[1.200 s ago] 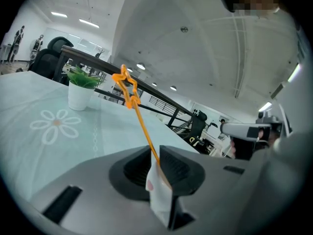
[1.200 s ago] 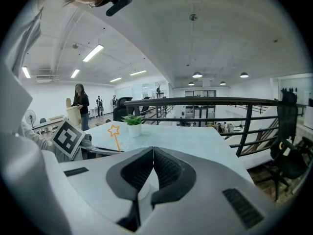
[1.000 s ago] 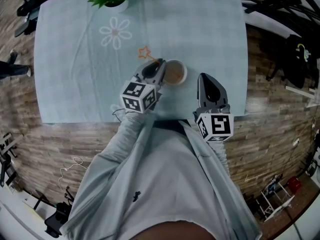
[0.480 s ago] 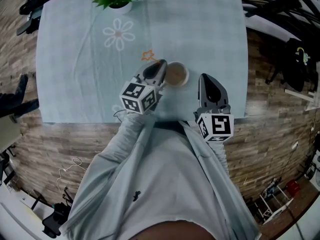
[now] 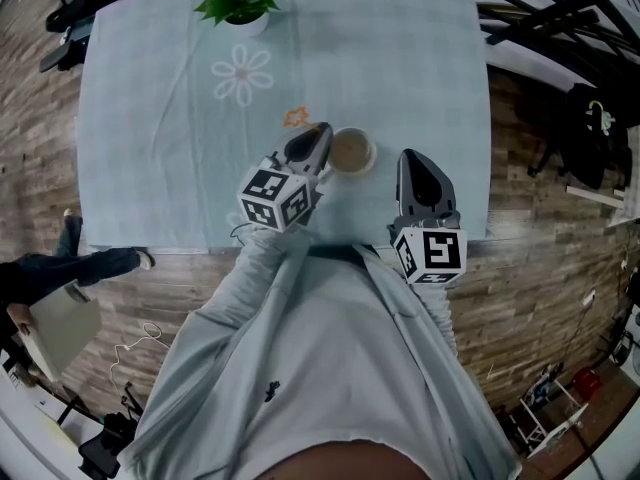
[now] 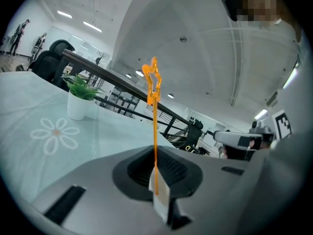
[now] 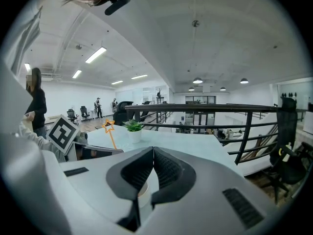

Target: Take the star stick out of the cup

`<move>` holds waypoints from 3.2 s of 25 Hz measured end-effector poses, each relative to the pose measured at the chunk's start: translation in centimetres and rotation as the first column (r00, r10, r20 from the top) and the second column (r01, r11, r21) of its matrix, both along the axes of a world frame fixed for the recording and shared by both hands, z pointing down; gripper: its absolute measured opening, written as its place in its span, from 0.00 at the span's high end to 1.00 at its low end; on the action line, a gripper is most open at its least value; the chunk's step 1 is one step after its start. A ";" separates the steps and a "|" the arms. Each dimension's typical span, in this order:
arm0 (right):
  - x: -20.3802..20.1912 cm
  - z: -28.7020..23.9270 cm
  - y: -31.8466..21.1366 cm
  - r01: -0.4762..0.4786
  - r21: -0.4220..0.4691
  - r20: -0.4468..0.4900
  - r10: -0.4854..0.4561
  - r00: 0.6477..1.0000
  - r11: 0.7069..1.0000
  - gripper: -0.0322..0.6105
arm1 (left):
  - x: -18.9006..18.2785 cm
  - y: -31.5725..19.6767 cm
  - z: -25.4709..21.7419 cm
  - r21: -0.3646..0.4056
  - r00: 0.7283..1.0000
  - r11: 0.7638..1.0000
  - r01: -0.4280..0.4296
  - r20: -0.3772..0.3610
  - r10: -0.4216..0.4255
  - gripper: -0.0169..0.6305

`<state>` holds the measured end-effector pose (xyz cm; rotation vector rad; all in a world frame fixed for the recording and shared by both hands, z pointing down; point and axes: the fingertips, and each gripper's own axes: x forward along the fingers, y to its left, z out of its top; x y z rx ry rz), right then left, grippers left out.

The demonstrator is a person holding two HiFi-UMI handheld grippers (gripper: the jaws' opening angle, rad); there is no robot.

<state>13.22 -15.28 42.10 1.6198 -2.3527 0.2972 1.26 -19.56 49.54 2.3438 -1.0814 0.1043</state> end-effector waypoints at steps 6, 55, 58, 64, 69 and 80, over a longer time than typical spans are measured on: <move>0.2 -1.5 0.4 0.002 0.040 0.003 -0.002 1.000 0.999 0.93 | -0.1 0.5 -2.1 0.052 1.000 0.999 -0.003 0.028 0.002 0.93; 1.1 -5.6 1.0 0.066 0.163 -0.002 -0.066 0.998 0.984 0.93 | -3.2 3.7 -15.1 0.490 0.935 0.872 0.000 0.309 -0.173 0.93; 1.4 -5.4 1.0 0.056 0.161 0.004 -0.058 0.998 0.985 0.93 | -3.0 3.7 -14.9 0.486 0.934 0.874 -0.008 0.315 -0.167 0.93; 1.9 -5.5 1.0 0.042 0.157 0.011 -0.045 0.999 0.987 0.93 | -2.9 3.4 -14.7 0.473 0.936 0.881 -0.012 0.316 -0.157 0.93; 1.8 -5.4 0.9 0.041 0.158 0.013 -0.044 0.999 0.987 0.93 | -2.9 3.2 -14.5 0.476 0.938 0.879 -0.016 0.311 -0.151 0.93; 1.7 -5.4 0.8 0.049 0.153 0.015 -0.052 0.999 0.987 0.93 | -2.7 3.4 -14.6 0.481 0.938 0.876 -0.023 0.313 -0.148 0.93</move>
